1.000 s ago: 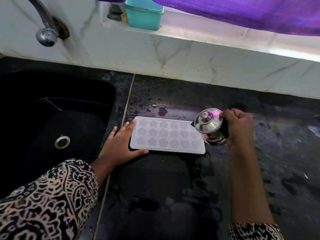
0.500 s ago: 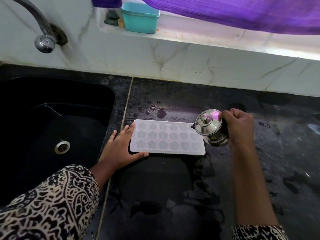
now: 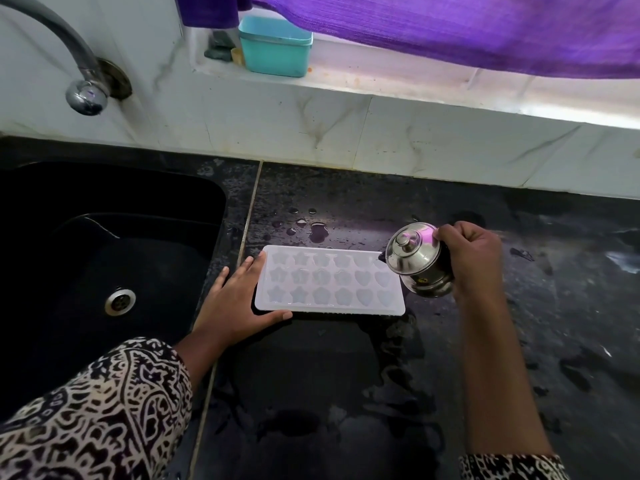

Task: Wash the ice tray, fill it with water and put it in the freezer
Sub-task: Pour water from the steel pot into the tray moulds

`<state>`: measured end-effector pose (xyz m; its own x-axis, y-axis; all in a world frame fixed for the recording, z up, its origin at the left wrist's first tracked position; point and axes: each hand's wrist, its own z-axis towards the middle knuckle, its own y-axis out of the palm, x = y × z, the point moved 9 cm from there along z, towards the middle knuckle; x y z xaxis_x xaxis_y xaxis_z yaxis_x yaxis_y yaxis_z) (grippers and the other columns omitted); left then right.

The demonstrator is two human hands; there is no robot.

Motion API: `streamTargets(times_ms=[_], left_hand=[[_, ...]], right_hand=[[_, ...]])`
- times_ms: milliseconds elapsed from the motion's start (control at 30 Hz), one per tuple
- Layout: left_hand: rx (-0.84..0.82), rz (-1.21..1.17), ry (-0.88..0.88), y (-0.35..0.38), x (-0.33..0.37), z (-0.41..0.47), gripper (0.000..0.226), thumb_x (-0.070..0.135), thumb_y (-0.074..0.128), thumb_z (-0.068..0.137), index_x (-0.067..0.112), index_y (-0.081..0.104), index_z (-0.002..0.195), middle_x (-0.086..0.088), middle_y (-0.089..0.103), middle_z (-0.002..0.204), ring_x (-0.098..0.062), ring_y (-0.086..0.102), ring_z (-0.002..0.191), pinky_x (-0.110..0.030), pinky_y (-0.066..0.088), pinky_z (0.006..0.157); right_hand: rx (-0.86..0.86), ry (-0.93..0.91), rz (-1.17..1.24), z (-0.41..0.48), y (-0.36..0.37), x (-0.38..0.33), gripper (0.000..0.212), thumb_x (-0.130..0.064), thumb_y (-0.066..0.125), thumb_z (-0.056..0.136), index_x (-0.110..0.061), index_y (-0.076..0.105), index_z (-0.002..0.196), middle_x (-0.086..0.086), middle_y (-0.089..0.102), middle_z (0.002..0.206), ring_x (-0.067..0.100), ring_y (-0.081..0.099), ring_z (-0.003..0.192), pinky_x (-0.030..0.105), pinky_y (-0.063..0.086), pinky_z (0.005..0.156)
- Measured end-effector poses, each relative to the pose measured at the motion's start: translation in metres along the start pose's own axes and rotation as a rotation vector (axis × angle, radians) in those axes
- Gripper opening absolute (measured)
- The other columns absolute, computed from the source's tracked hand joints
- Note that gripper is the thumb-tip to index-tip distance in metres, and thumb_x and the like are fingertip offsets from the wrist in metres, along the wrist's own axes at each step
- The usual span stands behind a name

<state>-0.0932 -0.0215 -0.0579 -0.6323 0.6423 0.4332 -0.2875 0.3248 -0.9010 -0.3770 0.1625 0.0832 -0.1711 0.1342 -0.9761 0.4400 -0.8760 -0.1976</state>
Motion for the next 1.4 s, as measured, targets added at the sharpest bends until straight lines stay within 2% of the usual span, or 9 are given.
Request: streamTargets(times_ms=[333,500,667,900,1033,1167,1233,1300,1400], left_hand=[[0.005,0.001,0.006,-0.001,0.0,0.0,0.124,0.099,0.026,0.058,0.027,0.001,0.156,0.007,0.018,0.162,0.001,0.004,0.145,-0.037,0.002,0.122],[0.002,0.008,0.004,0.0,0.0,0.0,0.123,0.098,0.028,0.06,0.028,0.0,0.156,0.008,0.017,0.162,0.002,0.003,0.144,-0.036,0.001,0.122],[0.008,0.005,0.005,0.0,0.0,0.0,0.122,0.098,0.028,0.06,0.028,0.0,0.156,0.007,0.018,0.161,0.001,0.004,0.145,-0.037,0.002,0.122],[0.007,0.003,0.005,0.0,0.0,0.0,0.124,0.1,0.025,0.058,0.028,0.0,0.156,0.007,0.019,0.161,-0.001,0.006,0.147,-0.037,0.002,0.122],[0.004,0.007,0.003,-0.001,0.001,-0.001,0.123,0.099,0.027,0.06,0.028,-0.001,0.156,0.008,0.018,0.161,0.0,0.005,0.146,-0.036,0.002,0.122],[0.003,0.008,0.001,0.0,0.0,0.0,0.123,0.099,0.027,0.059,0.028,-0.001,0.156,0.007,0.018,0.161,0.0,0.005,0.146,-0.036,0.001,0.122],[0.002,0.01,0.0,0.0,0.001,0.0,0.124,0.1,0.025,0.058,0.027,0.0,0.156,0.007,0.018,0.161,0.001,0.004,0.146,-0.036,0.001,0.122],[0.003,0.009,0.001,0.0,0.001,0.0,0.125,0.1,0.024,0.058,0.027,0.0,0.156,0.007,0.018,0.161,0.0,0.005,0.146,-0.036,0.002,0.122],[0.003,0.008,0.001,0.0,0.001,0.0,0.125,0.1,0.025,0.058,0.027,0.0,0.156,0.007,0.018,0.161,-0.001,0.005,0.146,-0.037,0.002,0.122]], right_hand=[[0.004,-0.001,-0.018,0.001,-0.002,0.0,0.037,-0.007,0.061,0.08,-0.017,0.04,0.051,-0.002,0.038,0.049,0.009,0.035,0.047,0.013,0.037,0.045],[0.004,0.002,-0.016,0.002,-0.002,-0.001,0.037,-0.007,0.061,0.081,-0.017,0.04,0.052,-0.011,0.039,0.041,0.001,0.035,0.04,0.011,0.037,0.043],[-0.006,-0.005,-0.03,0.003,-0.003,-0.002,0.037,-0.006,0.061,0.081,-0.017,0.04,0.052,-0.012,0.039,0.039,0.001,0.034,0.039,0.012,0.035,0.044],[-0.003,-0.01,-0.025,0.005,-0.005,-0.003,0.036,-0.006,0.061,0.079,-0.015,0.039,0.051,-0.005,0.035,0.044,0.007,0.031,0.043,0.013,0.035,0.043],[0.007,0.025,-0.012,0.006,-0.006,0.001,0.034,-0.006,0.06,0.079,-0.014,0.04,0.053,0.002,0.036,0.052,0.008,0.033,0.047,0.015,0.038,0.046],[0.013,0.067,0.036,0.008,-0.007,0.007,0.033,-0.003,0.06,0.078,-0.014,0.043,0.051,-0.004,0.038,0.045,0.005,0.035,0.043,0.013,0.037,0.044],[0.013,0.099,0.061,0.007,-0.007,0.011,0.025,-0.003,0.059,0.078,-0.01,0.048,0.057,-0.004,0.042,0.048,0.003,0.039,0.043,0.012,0.038,0.043],[0.009,0.151,0.104,0.005,-0.007,0.016,0.013,-0.004,0.058,0.079,-0.006,0.054,0.066,0.001,0.046,0.056,0.005,0.044,0.049,0.013,0.041,0.045],[0.032,0.216,0.181,0.003,-0.011,0.022,0.019,-0.004,0.058,0.078,-0.011,0.052,0.062,0.001,0.048,0.059,0.01,0.047,0.058,0.021,0.043,0.054]])
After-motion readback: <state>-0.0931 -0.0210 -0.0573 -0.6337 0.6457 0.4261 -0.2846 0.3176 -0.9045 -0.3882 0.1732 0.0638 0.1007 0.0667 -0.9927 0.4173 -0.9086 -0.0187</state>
